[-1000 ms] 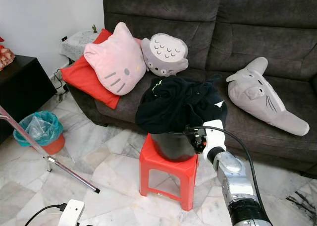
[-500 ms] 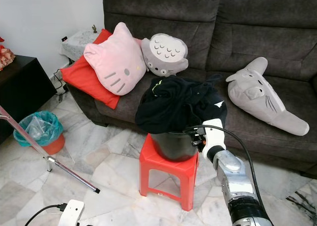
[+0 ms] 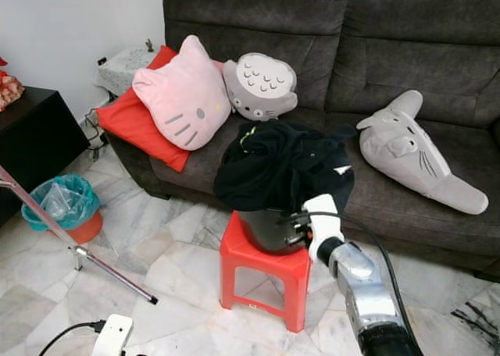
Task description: Hang hanger
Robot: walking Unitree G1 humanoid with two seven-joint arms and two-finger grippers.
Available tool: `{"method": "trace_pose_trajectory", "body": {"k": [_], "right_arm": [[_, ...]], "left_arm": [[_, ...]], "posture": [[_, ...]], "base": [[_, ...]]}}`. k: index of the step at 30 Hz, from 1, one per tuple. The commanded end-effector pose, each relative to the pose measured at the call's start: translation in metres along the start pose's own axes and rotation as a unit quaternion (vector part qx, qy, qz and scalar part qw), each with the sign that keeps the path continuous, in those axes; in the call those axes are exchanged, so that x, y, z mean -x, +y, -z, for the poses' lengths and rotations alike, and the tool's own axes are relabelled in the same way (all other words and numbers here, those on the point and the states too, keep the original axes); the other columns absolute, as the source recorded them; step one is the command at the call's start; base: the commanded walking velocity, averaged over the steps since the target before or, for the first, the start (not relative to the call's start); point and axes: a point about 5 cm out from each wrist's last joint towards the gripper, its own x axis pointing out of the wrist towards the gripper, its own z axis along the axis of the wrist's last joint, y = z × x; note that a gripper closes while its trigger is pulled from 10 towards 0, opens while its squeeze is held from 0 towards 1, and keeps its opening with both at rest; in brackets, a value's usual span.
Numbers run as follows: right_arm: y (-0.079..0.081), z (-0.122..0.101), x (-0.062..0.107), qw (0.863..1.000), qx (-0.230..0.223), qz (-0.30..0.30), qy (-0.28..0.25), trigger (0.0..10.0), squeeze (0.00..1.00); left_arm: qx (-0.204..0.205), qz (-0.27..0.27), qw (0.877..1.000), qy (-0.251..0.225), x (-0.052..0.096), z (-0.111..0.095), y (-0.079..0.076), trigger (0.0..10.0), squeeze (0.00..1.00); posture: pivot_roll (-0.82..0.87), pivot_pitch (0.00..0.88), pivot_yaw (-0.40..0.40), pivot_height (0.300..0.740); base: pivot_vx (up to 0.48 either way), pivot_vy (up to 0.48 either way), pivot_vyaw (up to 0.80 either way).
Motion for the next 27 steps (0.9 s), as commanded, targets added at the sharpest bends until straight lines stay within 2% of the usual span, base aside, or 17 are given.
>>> {"method": "trace_pose_trajectory", "body": {"k": [1, 5, 8, 11, 15, 24, 25, 26, 27], "right_arm": [[0.004, -0.001, 0.002, 1.000, 0.010, -0.006, 0.004, 10.0, 0.00], [-0.003, 0.004, 0.008, 0.999, -0.006, 0.035, 0.005, 10.0, 0.00], [-0.015, 0.004, 0.015, 0.995, -0.028, 0.093, -0.016, 10.0, 0.00], [-0.024, -0.001, 0.020, 0.989, -0.031, 0.135, -0.042, 10.0, 0.00], [-0.039, -0.011, 0.027, 0.974, -0.073, 0.195, -0.091, 10.0, 0.00], [-0.030, -0.009, 0.024, 0.975, -0.078, 0.183, -0.101, 10.0, 0.00], [-0.027, -0.009, 0.023, 0.976, -0.079, 0.178, -0.102, 10.0, 0.70], [-0.027, -0.009, 0.023, 0.976, -0.079, 0.178, -0.102, 10.0, 0.70], [-0.026, -0.009, 0.022, 0.976, -0.078, 0.176, -0.101, 10.0, 1.00]], "left_arm": [[-0.004, -0.006, 1.000, 0.002, 0.001, 0.001, 0.005, 10.0, 0.00], [-0.003, -0.005, 1.000, 0.002, 0.001, 0.001, 0.005, 10.0, 0.00], [-0.003, -0.005, 1.000, 0.002, 0.001, 0.001, 0.005, 10.0, 0.00], [-0.003, -0.005, 1.000, 0.002, 0.001, 0.001, 0.005, 10.0, 0.00], [-0.004, -0.006, 1.000, 0.002, 0.001, 0.001, 0.005, 10.0, 0.00], [-0.005, -0.006, 1.000, 0.003, 0.001, 0.001, 0.005, 10.0, 0.00], [-0.005, -0.006, 1.000, 0.003, 0.001, 0.002, 0.005, 10.0, 0.00], [-0.005, -0.006, 1.000, 0.003, 0.001, 0.002, 0.005, 10.0, 0.00], [-0.005, -0.006, 1.000, 0.003, 0.001, 0.002, 0.005, 10.0, 0.00]], "posture": [[-0.07, 0.000, 0.074, 0.740], [-0.07, 0.000, 0.075, 0.740], [-0.07, 0.000, 0.076, 0.740], [-0.07, 0.000, 0.077, 0.740], [-0.07, 0.000, 0.078, 0.740], [-0.07, 0.000, 0.079, 0.740], [-0.07, 0.000, 0.078, 0.740], [-0.07, 0.000, 0.078, 0.740], [-0.07, 0.000, 0.078, 0.740]], "base": [[0.000, 0.000, 0.00], [0.000, 0.000, 0.00], [0.000, 0.000, 0.00], [0.000, 0.000, 0.00], [0.000, 0.000, 0.00], [0.000, 0.000, 0.00], [0.000, 0.000, 0.00], [0.000, 0.000, 0.00], [0.000, 0.000, 0.00]]}}
